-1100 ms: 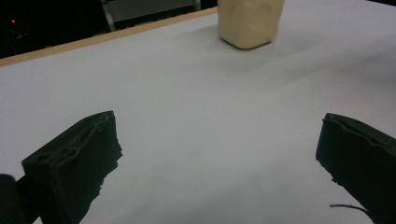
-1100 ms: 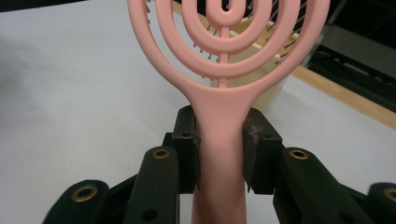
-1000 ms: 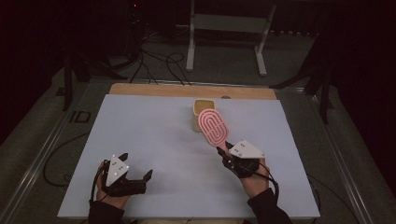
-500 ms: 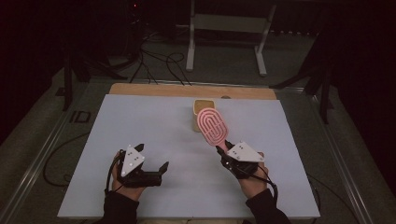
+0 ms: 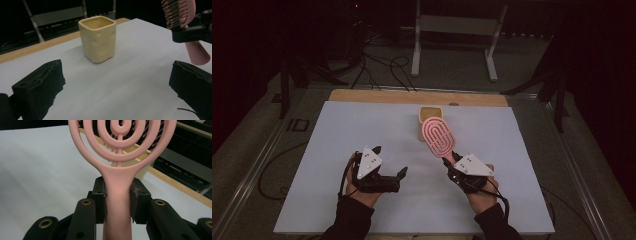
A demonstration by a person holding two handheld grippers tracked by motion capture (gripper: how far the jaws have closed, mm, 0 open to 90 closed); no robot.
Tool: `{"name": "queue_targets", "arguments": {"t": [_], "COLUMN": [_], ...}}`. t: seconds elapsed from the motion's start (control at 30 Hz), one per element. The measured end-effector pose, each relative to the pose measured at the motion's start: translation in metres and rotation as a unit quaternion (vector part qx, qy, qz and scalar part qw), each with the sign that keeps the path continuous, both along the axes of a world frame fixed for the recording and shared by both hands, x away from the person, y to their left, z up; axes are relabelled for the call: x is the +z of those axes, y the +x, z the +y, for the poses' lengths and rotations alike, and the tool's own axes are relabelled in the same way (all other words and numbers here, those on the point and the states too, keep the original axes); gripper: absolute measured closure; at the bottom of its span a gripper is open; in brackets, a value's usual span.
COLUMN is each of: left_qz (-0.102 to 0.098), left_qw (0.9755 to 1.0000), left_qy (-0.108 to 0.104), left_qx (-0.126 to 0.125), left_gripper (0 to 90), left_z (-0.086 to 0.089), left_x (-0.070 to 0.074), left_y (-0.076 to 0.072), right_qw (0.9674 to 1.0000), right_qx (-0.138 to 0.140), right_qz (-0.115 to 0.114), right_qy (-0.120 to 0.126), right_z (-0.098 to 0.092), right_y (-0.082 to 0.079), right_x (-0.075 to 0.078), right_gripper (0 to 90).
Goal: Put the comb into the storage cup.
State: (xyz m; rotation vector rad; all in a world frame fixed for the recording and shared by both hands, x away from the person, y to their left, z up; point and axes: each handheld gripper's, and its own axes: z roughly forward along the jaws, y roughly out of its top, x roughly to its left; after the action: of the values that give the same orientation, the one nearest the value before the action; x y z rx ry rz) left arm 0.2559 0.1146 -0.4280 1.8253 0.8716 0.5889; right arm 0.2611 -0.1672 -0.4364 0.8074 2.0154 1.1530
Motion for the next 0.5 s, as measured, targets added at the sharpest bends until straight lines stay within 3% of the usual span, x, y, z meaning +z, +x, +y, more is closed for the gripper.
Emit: {"name": "queue_targets", "arguments": {"t": [0.33,0.5], "left_qz": [0.013,0.009], "left_qw": [0.9989,0.9978], "left_qy": [-0.023,-0.036], "left_qx": [-0.039,-0.054], "left_gripper": [0.1,0.1], "left_z": [-0.015,-0.022], "left_x": [0.000,0.006], "left_y": [0.007,0.009], "right_qw": [1.0000,1.0000], "right_qx": [0.007,0.008], "right_qz": [0.001,0.002], "right_qy": [-0.006,-0.005], "right_z": [0.003,0.003], "right_y": [-0.001,-0.002], "right_x": [-0.001,-0.001], "right_gripper": [69.7,69.7]}}
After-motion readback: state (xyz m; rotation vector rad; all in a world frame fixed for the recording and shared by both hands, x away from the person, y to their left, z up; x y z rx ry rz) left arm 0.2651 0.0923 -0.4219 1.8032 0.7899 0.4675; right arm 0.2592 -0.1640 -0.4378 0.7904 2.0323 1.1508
